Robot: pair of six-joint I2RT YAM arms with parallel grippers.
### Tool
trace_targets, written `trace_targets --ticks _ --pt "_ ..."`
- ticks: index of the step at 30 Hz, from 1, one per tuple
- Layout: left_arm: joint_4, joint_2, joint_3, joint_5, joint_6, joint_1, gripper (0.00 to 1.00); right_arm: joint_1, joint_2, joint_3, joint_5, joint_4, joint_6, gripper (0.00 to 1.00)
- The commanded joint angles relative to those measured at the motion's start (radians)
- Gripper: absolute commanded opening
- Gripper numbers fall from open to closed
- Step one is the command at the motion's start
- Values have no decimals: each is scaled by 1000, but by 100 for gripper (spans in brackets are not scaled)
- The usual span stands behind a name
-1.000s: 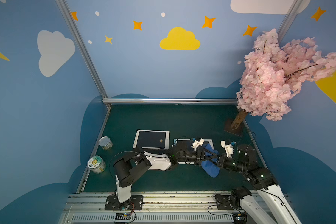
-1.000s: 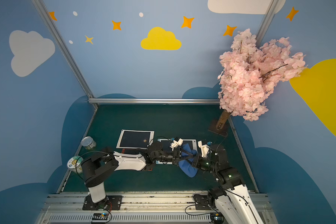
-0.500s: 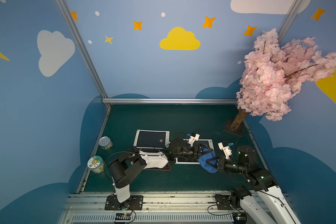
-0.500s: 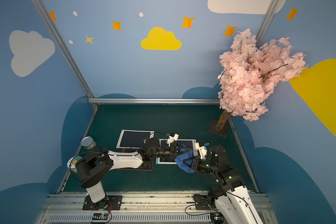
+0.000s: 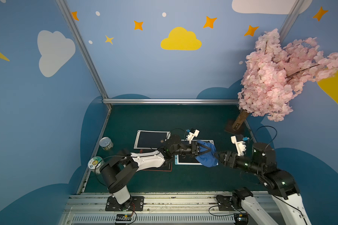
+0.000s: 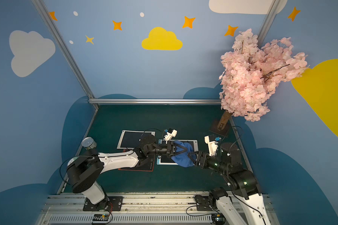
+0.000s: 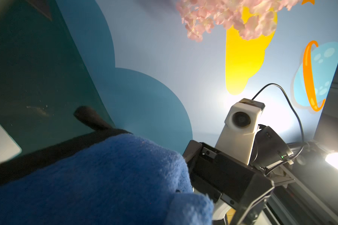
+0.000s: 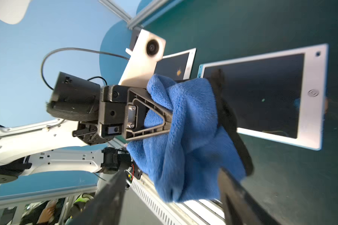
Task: Wipe the drawing tablet
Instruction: Adjust the cleaning item.
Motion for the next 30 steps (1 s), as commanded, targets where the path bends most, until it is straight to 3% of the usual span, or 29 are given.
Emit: trace_targets --ticks 1,4,9,13,20,30 --pt "-88 -67 -1 127 158 33 2 -13 12 61 97 -99 -86 92" --pt "-36 -86 12 253 188 45 3 -17 41 59 25 -54 -87 93" --pt "505 -17 -20 362 -77 61 3 -21 41 -36 -300 213 -13 93" --pt "505 -4 7 400 -69 43 3 -21 36 -66 -384 319 18 94" --pt "505 6 59 405 -87 16 3 -18 41 -128 -408 386 33 95" --pt "504 55 161 458 -123 -54 3 -2 54 -209 -516 630 168 95"
